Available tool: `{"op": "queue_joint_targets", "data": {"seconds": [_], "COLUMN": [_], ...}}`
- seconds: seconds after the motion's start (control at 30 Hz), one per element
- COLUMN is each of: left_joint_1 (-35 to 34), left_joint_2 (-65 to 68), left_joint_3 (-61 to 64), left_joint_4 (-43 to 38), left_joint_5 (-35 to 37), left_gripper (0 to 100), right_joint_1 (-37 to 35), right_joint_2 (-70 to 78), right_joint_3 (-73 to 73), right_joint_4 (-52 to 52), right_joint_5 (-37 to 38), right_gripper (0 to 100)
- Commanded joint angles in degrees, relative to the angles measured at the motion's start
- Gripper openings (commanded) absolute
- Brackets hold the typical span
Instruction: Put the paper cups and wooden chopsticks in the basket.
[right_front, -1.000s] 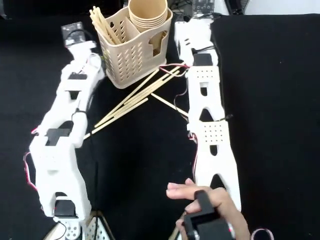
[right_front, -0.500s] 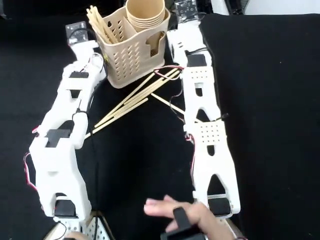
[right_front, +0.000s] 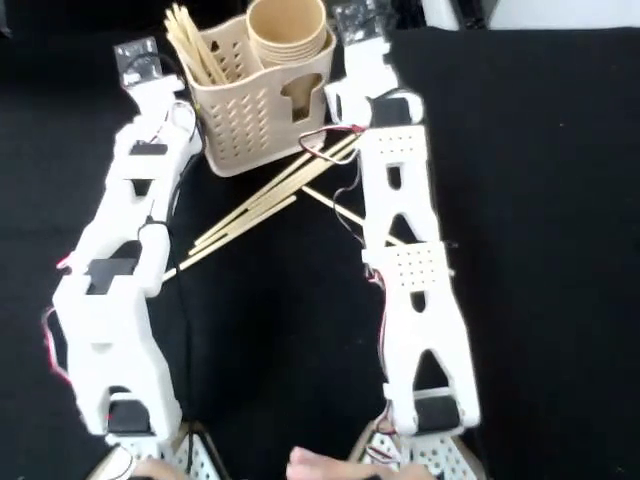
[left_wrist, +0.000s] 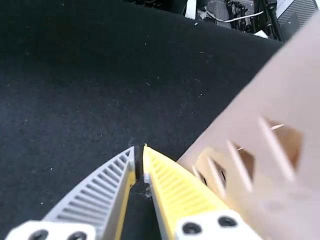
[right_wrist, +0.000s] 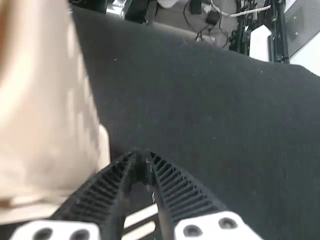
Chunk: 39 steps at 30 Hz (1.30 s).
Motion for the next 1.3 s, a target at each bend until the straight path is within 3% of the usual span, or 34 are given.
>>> {"op": "queue_joint_targets", "data": {"seconds": [0.0,0.4,0.53,0.7,0.87,1.03,1.13,1.27], "left_joint_1": [0.84,0.22,-2.59,-2.77,-2.59,-2.68,-2.68,-2.24], "left_joint_2": [-4.40,-4.57,-9.32,-22.07,-33.05,-39.30,-38.77,-32.53], "left_joint_3": [-2.77,-1.27,0.31,7.87,25.80,42.33,43.65,35.74], "left_joint_4": [-1.41,1.49,9.76,21.27,19.43,7.65,5.71,13.36], "left_joint_5": [0.35,0.35,0.26,-0.18,-0.53,-7.65,-10.11,-10.37], "left_gripper": [5,5,5,5,5,5,5,5], "right_joint_1": [-1.67,-1.49,-0.44,3.25,6.59,7.47,7.56,7.30], "right_joint_2": [-6.73,-11.56,-15.96,-20.09,-21.41,-23.52,-24.84,-28.44], "right_joint_3": [-2.77,-2.77,-2.86,-2.86,-2.86,-2.86,-2.86,-2.77], "right_joint_4": [4.92,11.25,18.64,20.04,25.93,32.62,32.70,32.79], "right_joint_5": [0.44,0.44,0.44,0.00,0.44,0.44,0.44,0.44], "right_gripper": [1.3,1.3,1.3,1.3,1.3,1.3,1.3,1.2]}}
